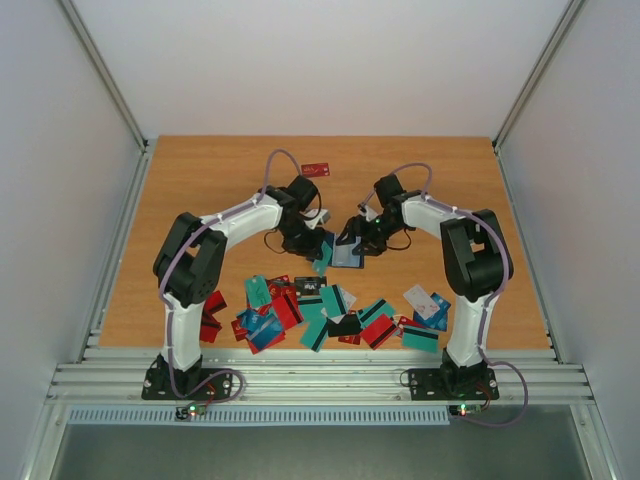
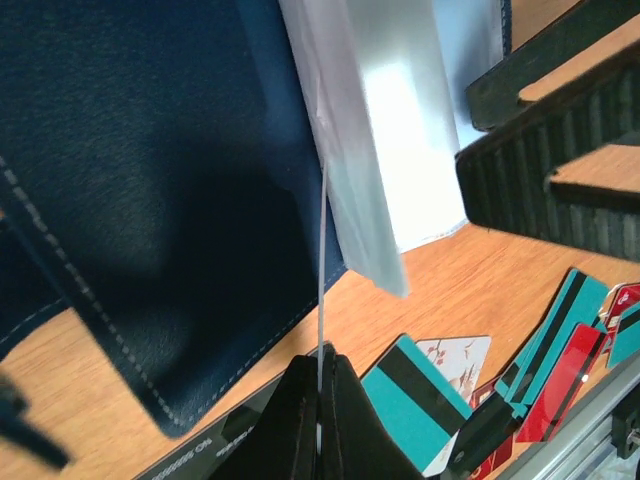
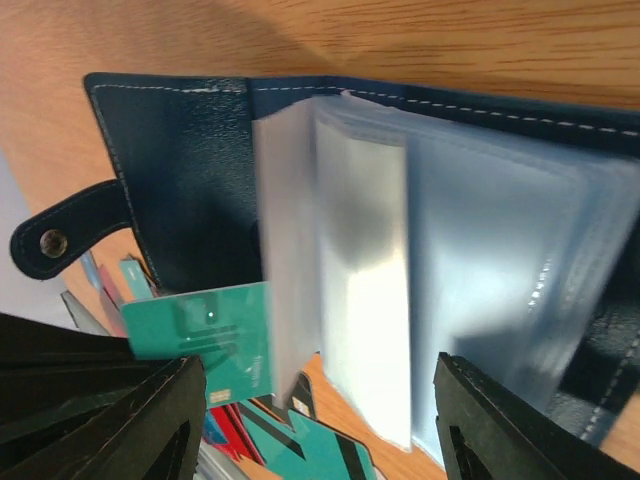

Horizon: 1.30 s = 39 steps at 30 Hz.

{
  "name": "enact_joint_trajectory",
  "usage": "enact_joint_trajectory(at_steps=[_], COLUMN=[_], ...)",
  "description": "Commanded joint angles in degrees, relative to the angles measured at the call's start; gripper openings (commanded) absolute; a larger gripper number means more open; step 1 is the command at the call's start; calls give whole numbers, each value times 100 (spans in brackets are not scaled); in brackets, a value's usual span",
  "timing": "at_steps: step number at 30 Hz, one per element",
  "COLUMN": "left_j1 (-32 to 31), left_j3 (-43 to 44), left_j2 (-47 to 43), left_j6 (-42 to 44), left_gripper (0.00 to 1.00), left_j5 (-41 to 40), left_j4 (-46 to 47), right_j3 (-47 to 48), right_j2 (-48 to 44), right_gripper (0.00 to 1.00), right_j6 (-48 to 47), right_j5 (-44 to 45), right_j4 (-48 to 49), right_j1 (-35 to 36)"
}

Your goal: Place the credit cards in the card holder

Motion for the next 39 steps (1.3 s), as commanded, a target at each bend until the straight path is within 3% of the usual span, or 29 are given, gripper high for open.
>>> enact_joint_trajectory(at_steps=[1, 10, 22, 39], left_j1=[37, 183, 436, 453], left_j3=[399, 334, -266, -305], left_j2=[-363, -631, -609, -1118], left_j6=[126, 404, 274, -61], left_gripper=[0, 0, 0, 0], left_j5=[-436, -1709, -899, 353], left_j4=[-502, -785, -250, 12], right_j3=[167, 174, 677, 1848], right_j2=[133, 354, 502, 1465], right_gripper=[64, 64, 65, 67], right_j6=[-154, -59, 30, 58], right_j5=[148, -301, -986, -1074], right_j4=[-155, 219, 412, 35], right_j1=[26, 35, 280, 512])
